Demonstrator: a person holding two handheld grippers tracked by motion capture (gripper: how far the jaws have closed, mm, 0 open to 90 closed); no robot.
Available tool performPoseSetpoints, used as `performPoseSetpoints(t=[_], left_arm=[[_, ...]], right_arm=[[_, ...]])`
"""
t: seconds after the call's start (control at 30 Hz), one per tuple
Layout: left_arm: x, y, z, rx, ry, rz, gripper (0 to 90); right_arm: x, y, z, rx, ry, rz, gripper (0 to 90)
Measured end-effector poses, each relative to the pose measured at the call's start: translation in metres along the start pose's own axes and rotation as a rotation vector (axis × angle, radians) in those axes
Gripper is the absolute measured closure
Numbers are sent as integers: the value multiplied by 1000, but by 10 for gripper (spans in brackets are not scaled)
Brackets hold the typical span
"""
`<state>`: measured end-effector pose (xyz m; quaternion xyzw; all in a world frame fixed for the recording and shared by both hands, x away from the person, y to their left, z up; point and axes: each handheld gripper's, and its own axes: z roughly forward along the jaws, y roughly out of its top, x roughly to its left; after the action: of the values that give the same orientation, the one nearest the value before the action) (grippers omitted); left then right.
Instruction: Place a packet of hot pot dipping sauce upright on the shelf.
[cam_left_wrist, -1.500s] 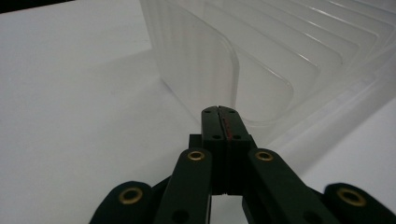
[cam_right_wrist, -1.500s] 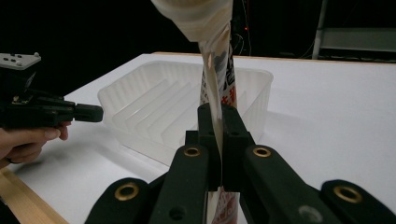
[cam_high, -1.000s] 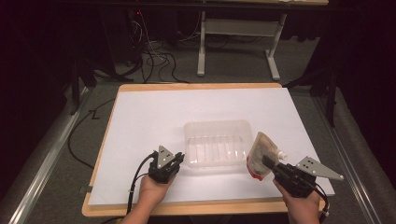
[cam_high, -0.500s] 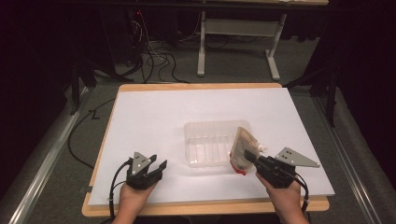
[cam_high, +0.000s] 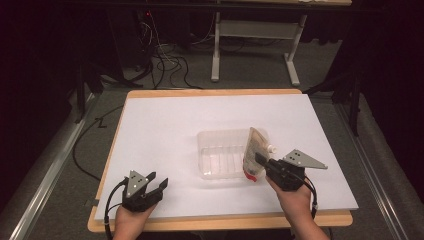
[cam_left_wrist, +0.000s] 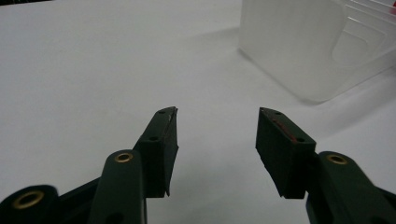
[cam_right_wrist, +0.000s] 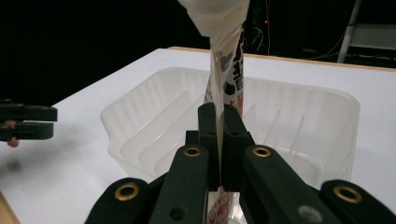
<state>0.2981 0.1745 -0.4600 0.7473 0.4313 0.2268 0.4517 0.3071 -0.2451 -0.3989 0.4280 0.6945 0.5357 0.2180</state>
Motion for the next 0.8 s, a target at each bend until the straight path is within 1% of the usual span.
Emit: performPoseSetpoints(t=[0.03, 0.1, 0.17, 0.2, 0.3, 0.33, 0.37, 0.4, 0.43, 0.47, 0.5, 0.53, 0.6, 0.63, 0.67, 0.7, 0.8], left_arm=[[-1, -1, -1, -2, 4, 5, 488], [-1, -1, -1, -1, 6, 8, 491], [-1, -2, -2, 1, 6, 6, 489], [-1, -2, -2, 1, 6, 6, 489], [-2, -1, -3, -1, -3, 4, 489], [-2, -1, -3, -1, -3, 4, 489], [-2, -1, -3, -5, -9, 4, 489], [-2, -1, -3, -5, -9, 4, 489], [-3, 0, -3, -6, -12, 12, 489], [-3, 0, -3, -6, -12, 12, 490], [-3, 0, -3, -8, -20, 12, 489], [-3, 0, -3, -8, -20, 12, 488], [-3, 1, -3, -10, -24, 13, 486], [-4, 2, -2, -12, -27, 12, 482], [-4, 2, -2, -12, -27, 12, 481], [-5, 3, -2, -14, -31, 18, 480], [-7, 3, -1, -17, -37, 19, 480]], right_arm=[[0, 1, 3, 0, -8, -6, 900], [0, 1, 4, -2, -8, -7, 900], [0, 3, 10, -3, -23, -22, 900], [0, 3, 10, -3, -23, -22, 900], [1, 5, 17, -3, -38, -24, 900], [1, 5, 17, -3, -38, -24, 900], [1, 6, 21, -1, -52, -36, 900], [1, 6, 21, -1, -52, -36, 900], [1, 8, 25, 2, -62, -39, 900], [1, 8, 25, 2, -62, -39, 900], [0, 8, 29, 6, -74, -37, 900], [0, 8, 29, 6, -74, -37, 900], [-2, 9, 34, 11, -86, -40, 900], [-4, 10, 38, 22, -99, -36, 900], [-4, 10, 38, 22, -99, -36, 900], [-6, 11, 44, 30, -112, -36, 900], [-7, 11, 48, 41, -126, -37, 900]])
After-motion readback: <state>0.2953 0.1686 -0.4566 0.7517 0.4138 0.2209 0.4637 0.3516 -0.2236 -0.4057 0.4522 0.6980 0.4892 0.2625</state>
